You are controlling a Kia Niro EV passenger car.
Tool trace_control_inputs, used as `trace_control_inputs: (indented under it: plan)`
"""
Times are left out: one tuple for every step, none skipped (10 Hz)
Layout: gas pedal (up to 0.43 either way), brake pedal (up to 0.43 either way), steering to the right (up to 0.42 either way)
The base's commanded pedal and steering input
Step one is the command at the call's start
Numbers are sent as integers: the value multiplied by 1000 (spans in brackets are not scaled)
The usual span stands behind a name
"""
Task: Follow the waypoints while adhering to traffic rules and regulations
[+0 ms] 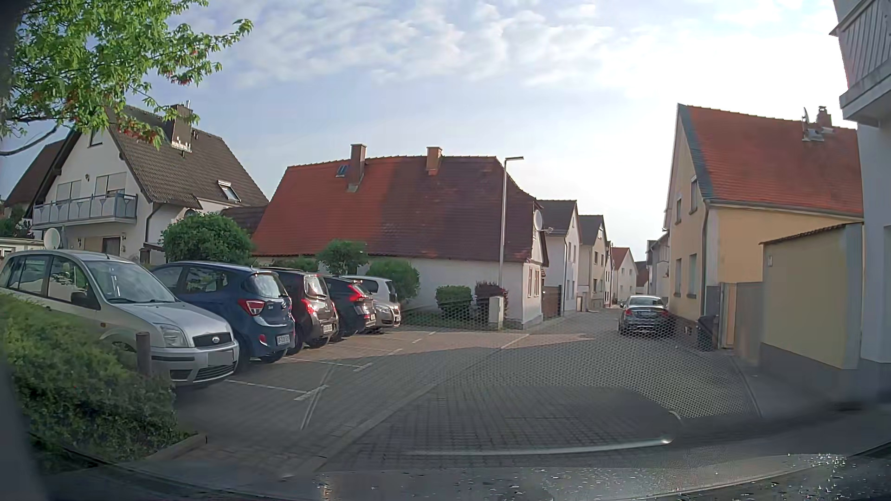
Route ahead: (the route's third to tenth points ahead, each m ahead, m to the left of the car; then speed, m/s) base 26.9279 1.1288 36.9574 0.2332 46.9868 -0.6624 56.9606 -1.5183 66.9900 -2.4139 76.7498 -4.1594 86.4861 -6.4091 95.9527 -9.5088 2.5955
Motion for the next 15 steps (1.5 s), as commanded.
trace_control_inputs:
  plan:
    - [87, 0, 25]
    - [98, 0, 37]
    - [118, 0, 44]
    - [138, 0, 48]
    - [138, 0, 51]
    - [138, 0, 53]
    - [157, 0, 59]
    - [169, 0, 66]
    - [169, 0, 71]
    - [177, 0, 75]
    - [177, 0, 76]
    - [177, 0, 76]
    - [189, 0, 76]
    - [189, 0, 76]
    - [189, 0, 76]
